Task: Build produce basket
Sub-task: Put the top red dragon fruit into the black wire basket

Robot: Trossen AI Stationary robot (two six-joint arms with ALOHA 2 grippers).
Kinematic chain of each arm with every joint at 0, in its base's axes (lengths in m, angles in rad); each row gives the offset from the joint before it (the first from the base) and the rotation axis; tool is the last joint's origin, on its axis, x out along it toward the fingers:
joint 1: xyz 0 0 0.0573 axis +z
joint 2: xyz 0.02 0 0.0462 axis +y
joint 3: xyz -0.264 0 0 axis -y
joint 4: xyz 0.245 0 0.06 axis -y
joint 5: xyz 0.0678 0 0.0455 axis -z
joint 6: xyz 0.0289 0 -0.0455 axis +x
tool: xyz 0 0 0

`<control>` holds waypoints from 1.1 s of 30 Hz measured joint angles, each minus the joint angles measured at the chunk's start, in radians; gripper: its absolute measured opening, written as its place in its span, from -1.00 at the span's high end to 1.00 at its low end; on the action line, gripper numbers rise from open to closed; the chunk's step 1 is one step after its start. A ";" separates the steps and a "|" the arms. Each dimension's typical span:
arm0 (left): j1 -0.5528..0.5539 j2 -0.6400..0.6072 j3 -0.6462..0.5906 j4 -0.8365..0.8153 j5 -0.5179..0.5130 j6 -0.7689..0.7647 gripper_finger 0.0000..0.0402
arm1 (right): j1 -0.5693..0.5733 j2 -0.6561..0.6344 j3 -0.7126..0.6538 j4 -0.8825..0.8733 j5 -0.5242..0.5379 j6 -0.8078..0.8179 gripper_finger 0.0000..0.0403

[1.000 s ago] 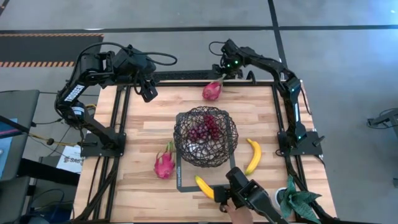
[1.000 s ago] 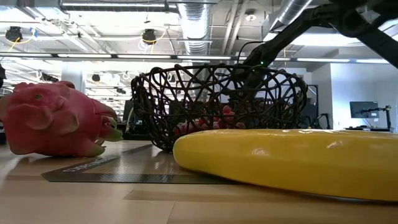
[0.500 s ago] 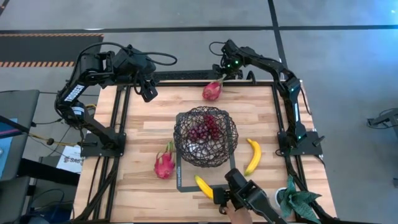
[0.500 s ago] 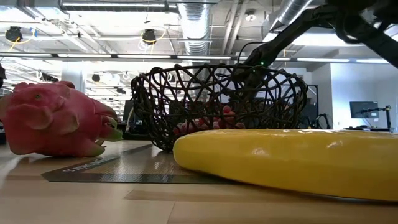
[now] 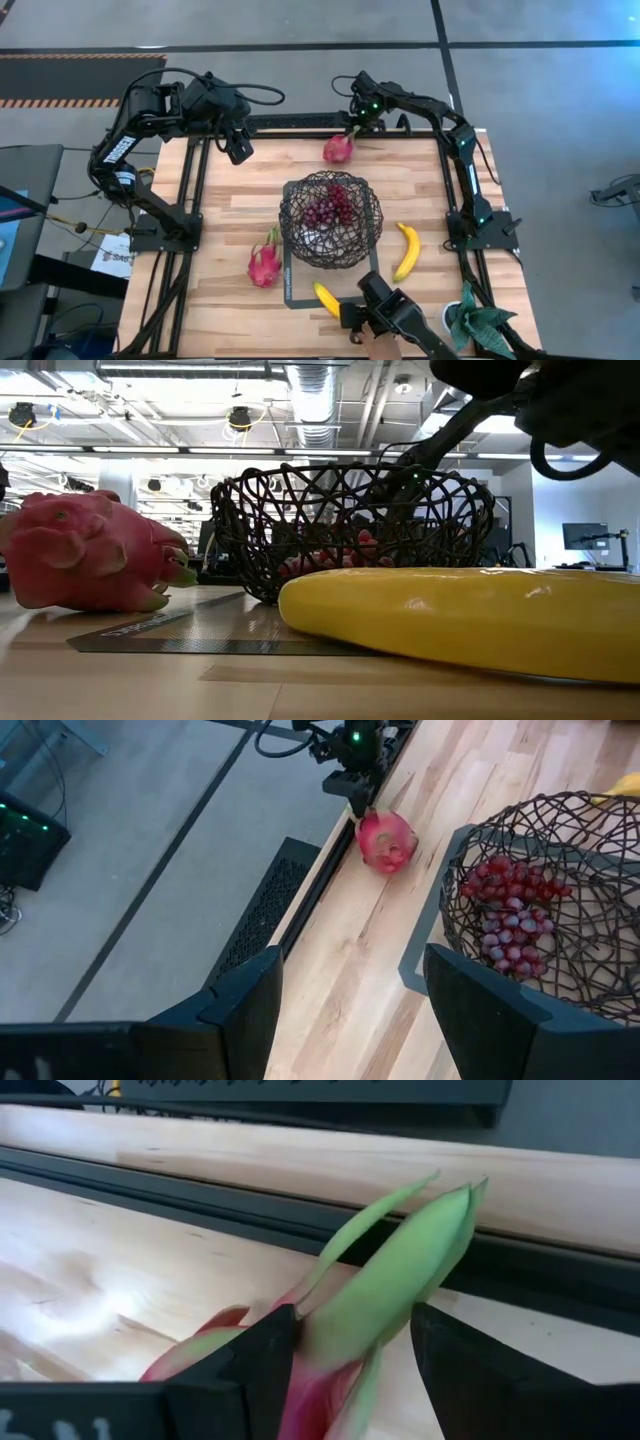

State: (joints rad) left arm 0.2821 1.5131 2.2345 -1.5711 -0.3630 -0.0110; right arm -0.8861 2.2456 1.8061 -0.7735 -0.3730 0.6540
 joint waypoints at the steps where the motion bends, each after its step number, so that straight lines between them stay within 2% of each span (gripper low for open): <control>1: 0.000 0.000 0.000 0.000 0.000 0.000 -0.14 | -0.002 0.000 0.000 0.004 0.001 0.000 -0.08; 5: 0.000 0.000 0.000 0.000 0.000 0.000 -0.14 | -0.004 0.000 0.000 0.005 0.008 -0.022 0.13; 11: 0.000 0.000 0.000 0.000 0.000 -0.001 -0.14 | -0.003 0.000 0.001 0.019 0.029 -0.109 0.84; 12: 0.000 0.000 0.000 0.000 0.000 -0.001 -0.14 | -0.002 0.000 0.001 0.022 0.031 -0.125 0.90; 21: 0.000 0.000 0.000 0.000 0.000 -0.001 -0.14 | 0.021 -0.058 0.048 0.019 0.043 -0.184 0.96; 27: 0.000 0.000 0.000 0.000 0.000 0.000 -0.14 | 0.034 -0.222 0.137 -0.017 0.078 -0.250 0.98; 33: 0.000 0.000 0.000 0.000 0.000 0.009 -0.14 | 0.109 -0.428 0.239 -0.193 0.171 -0.346 0.99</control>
State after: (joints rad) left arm 0.2819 1.5131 2.2345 -1.5711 -0.3626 -0.0020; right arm -0.7769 1.8176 2.0453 -0.9662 -0.2018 0.3080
